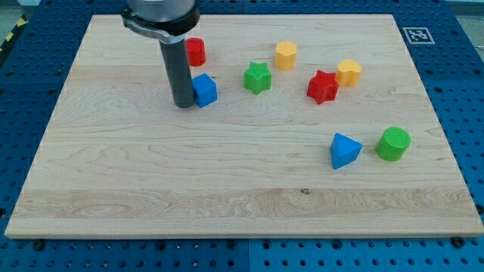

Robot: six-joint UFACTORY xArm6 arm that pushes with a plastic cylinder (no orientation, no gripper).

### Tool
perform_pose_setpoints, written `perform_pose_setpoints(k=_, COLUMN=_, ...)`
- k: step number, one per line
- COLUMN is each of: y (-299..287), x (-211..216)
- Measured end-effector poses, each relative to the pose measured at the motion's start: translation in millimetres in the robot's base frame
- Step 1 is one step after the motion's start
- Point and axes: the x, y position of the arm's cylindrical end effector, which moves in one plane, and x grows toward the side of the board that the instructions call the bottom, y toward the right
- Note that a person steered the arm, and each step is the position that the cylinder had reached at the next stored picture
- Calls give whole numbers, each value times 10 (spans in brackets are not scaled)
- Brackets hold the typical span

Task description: Slide the triangle below the green star

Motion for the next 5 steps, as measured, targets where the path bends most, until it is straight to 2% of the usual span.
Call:
perform_pose_setpoints(k=2, y=131, x=301)
perform_pose_setpoints(k=3, y=787, x=300)
perform_pose_setpoints(k=5, y=2458, x=301)
